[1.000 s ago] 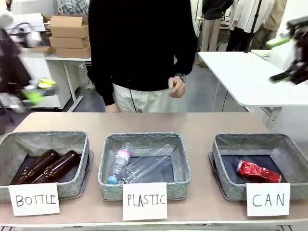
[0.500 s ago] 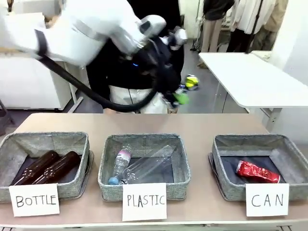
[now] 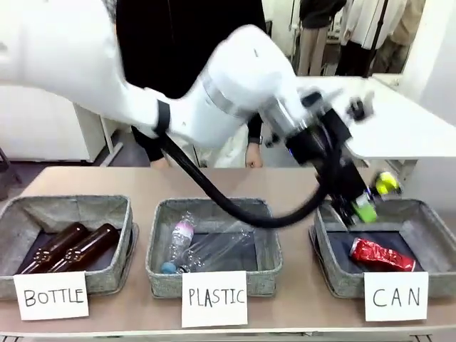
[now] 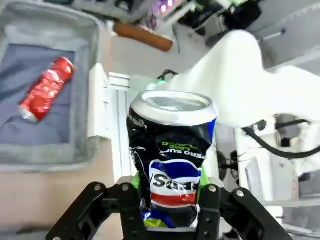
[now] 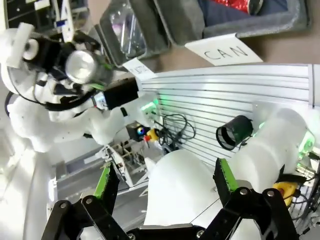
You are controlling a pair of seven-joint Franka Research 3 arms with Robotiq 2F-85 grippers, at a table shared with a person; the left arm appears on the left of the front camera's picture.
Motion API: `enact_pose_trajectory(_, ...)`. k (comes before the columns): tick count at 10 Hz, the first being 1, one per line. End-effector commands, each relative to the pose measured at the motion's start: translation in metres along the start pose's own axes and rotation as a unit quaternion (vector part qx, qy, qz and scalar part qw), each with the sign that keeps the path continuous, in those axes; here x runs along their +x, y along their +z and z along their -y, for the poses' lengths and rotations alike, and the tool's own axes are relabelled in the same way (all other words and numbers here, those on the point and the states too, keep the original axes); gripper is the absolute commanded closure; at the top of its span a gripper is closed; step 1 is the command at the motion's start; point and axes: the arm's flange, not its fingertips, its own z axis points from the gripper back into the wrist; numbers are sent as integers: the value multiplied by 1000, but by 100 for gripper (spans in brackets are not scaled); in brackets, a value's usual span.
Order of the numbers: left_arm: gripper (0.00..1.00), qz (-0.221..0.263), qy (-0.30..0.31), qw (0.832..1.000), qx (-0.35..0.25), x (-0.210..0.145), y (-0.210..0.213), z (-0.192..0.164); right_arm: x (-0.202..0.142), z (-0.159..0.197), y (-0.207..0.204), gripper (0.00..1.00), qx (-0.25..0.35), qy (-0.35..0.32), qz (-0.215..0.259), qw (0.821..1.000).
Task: Sort the can waste into the basket.
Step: Pick up the can waste from the table and place it in the right Fabric basket.
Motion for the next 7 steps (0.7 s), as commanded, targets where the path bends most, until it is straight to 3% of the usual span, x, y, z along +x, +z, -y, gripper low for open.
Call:
enact_pose_trajectory(1,61,-2,-24,998,55,5,-29,-14,0,-6,5,0,-6,8,3,1000)
enact_pose_trajectory(2,61,14,-14,996,81,10,-38,-18,0,-6,5,0,-6,8,3,1000)
enact_pose_trajectory(3,61,61,43,988,139,20,-52,-28,0,-6,5,0,-6,8,3,1000)
enact_pose_trajectory(4,61,-3,-18,999,41,4,-41,-12,0,-6,5,0,-6,8,3,1000)
enact_pose_trajectory(7,61,-3,-18,999,41,4,-41,-12,0,-6,5,0,-6,8,3,1000)
